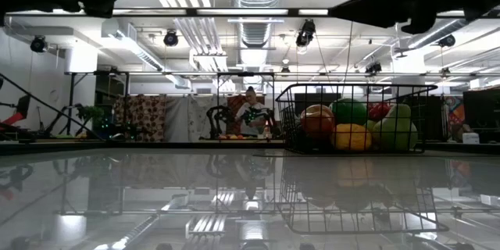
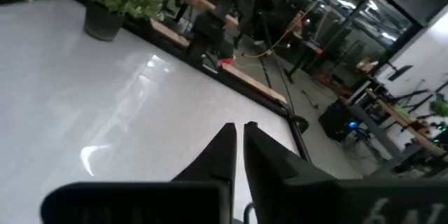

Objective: Build produce basket
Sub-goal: Return to Home Position

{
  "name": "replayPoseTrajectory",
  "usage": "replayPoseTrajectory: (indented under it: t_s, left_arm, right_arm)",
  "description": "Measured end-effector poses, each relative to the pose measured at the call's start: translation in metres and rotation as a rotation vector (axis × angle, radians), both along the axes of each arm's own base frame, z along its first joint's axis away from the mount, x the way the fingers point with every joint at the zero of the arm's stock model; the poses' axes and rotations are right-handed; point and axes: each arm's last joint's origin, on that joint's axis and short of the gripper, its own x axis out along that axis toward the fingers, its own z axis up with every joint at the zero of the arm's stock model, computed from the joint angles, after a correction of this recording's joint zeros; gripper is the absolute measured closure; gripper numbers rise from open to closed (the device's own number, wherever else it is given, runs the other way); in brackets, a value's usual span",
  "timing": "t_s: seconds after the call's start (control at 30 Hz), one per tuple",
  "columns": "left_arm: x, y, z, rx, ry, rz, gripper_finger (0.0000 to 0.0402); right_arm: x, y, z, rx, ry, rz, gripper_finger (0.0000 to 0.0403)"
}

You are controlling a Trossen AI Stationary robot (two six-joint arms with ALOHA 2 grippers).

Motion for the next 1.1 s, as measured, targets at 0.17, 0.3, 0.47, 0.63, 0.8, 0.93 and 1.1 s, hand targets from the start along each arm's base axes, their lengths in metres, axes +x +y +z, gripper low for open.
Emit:
replayPoseTrajectory:
  t_s: [0.17, 0.3, 0.47, 0.63, 0.8, 0.93, 1.1]
  left_arm:
    - [-0.01, 0.003, -0.013, -0.009, -0.047, 0.044, 0.0293]
    - [-0.016, 0.003, -0.025, -0.014, -0.071, 0.052, 0.0328]
    - [-0.02, 0.004, -0.034, -0.023, -0.124, 0.055, 0.0359]
    - [-0.015, 0.004, -0.049, -0.004, -0.06, 0.066, 0.0379]
    - [-0.013, 0.004, -0.057, -0.088, -0.031, 0.065, 0.0384]
    - [-0.013, 0.004, -0.061, -0.085, -0.007, 0.067, 0.0384]
    - [-0.01, 0.003, -0.065, -0.073, 0.042, 0.069, 0.0384]
  right_arm:
    - [-0.021, -0.007, -0.006, 0.034, -0.047, -0.012, 0.039]
    - [-0.04, -0.012, -0.014, 0.034, -0.094, -0.039, 0.039]
    - [-0.062, -0.013, -0.027, 0.024, -0.165, -0.049, 0.039]
    - [-0.091, -0.012, -0.022, -0.012, -0.373, -0.049, 0.039]
    - [-0.106, -0.012, -0.027, -0.013, -0.503, -0.05, 0.039]
    - [-0.116, -0.011, -0.021, -0.001, -0.59, -0.034, 0.039]
    - [-0.123, -0.011, -0.011, 0.005, -0.71, -0.047, 0.039]
